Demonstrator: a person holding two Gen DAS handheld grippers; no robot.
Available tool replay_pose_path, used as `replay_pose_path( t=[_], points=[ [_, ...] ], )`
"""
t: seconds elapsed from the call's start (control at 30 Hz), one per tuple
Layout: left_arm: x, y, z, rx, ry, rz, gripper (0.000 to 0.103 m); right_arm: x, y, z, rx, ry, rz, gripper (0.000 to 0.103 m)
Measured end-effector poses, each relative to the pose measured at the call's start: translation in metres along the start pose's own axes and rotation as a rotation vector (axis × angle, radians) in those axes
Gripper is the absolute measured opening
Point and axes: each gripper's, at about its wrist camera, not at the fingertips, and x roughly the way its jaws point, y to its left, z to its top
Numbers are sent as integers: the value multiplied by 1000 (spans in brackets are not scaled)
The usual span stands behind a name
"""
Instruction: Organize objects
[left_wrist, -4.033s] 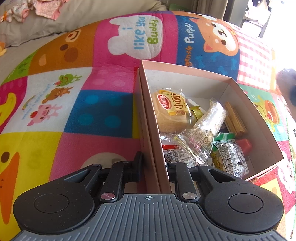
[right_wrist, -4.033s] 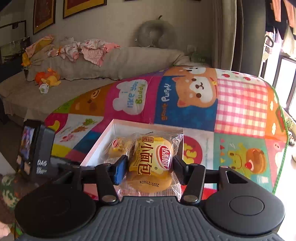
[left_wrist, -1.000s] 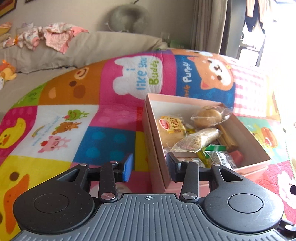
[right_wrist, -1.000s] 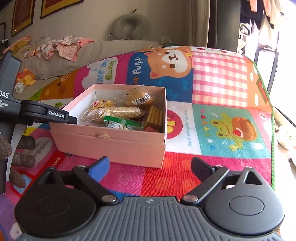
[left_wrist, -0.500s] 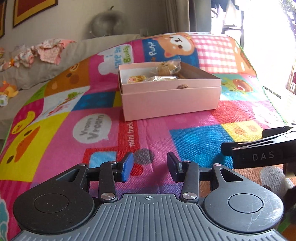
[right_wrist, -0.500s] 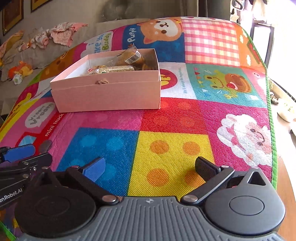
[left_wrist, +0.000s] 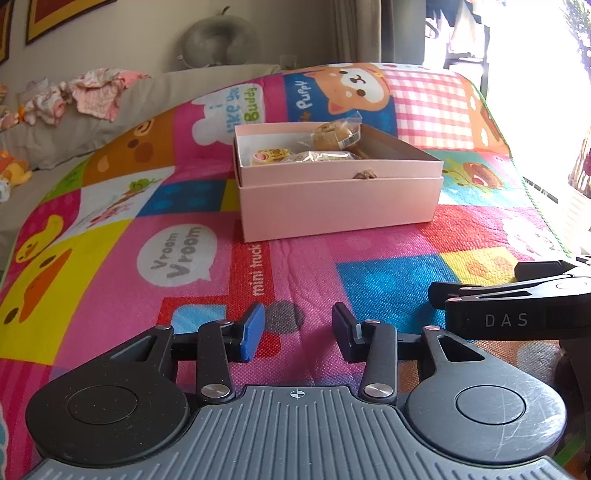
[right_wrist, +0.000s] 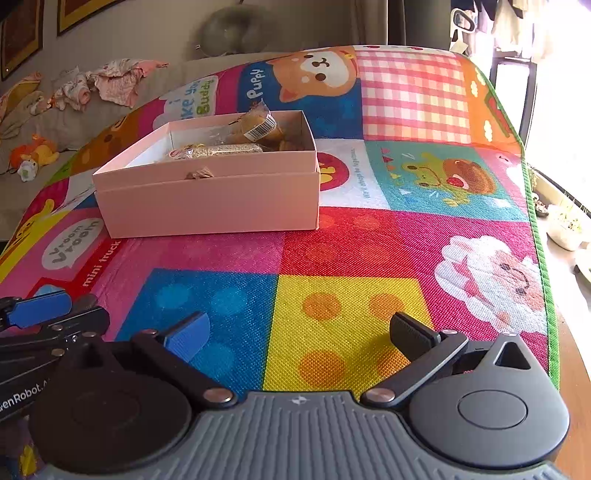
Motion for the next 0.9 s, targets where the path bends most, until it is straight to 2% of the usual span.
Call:
replay_pose_path(
  t=[0.3, 0.9],
  points=[
    [9, -6, 7, 11, 7, 21, 48, 0, 0, 0, -5, 1, 2, 103],
    [9, -1, 7, -29, 6, -2, 49, 1, 0, 0, -7, 1, 0, 103]
  ],
)
